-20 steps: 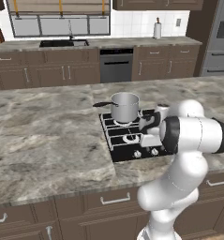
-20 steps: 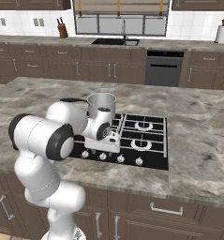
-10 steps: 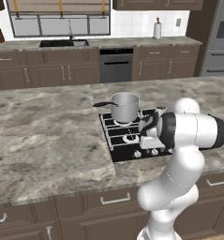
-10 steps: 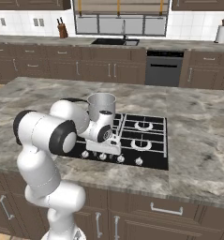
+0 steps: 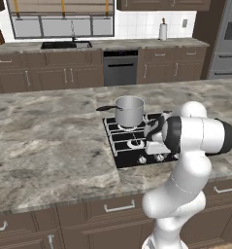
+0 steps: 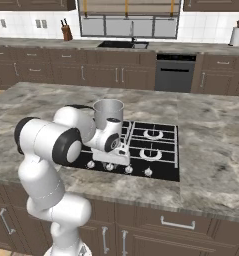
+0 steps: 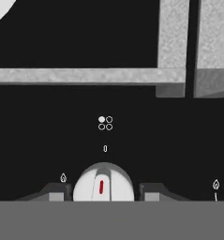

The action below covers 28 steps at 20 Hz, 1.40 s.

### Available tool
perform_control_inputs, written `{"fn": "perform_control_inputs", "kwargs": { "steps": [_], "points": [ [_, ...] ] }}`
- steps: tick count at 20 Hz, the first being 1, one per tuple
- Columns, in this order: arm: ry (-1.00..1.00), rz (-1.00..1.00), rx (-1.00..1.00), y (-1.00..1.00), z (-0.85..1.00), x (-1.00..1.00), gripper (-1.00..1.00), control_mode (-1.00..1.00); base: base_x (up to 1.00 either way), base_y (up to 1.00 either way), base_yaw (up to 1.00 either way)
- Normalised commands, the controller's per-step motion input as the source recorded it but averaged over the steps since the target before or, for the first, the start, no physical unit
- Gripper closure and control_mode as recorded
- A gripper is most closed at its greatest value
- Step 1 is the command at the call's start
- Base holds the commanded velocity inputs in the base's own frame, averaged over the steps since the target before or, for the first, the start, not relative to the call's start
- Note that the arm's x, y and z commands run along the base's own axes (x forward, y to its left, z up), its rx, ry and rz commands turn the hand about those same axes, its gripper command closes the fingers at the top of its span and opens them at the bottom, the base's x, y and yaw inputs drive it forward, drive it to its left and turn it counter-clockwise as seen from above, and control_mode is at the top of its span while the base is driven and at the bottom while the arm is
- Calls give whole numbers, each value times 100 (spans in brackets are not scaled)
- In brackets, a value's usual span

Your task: Turn on the rear left burner of the stove.

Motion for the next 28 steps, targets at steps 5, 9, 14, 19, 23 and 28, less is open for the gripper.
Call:
{"fn": "perform_control_inputs", "kwargs": {
  "steps": [5, 9, 14, 19, 23, 28],
  "points": [
    [-1, 4, 0, 0, -3, -15, 100, -100, 0, 0, 0],
    [-6, 25, 0, 0, -18, -22, 100, -100, 0, 0, 0],
    [-4, 53, 0, 0, -23, -2, 100, -100, 0, 0, 0],
    [0, 68, 0, 0, -26, 0, 100, -100, 0, 0, 0],
    [0, 72, 0, 0, -28, 0, 100, -100, 0, 0, 0],
    [-5, 68, 0, 1, -29, -9, 100, -100, 0, 0, 0]
  ]
}}
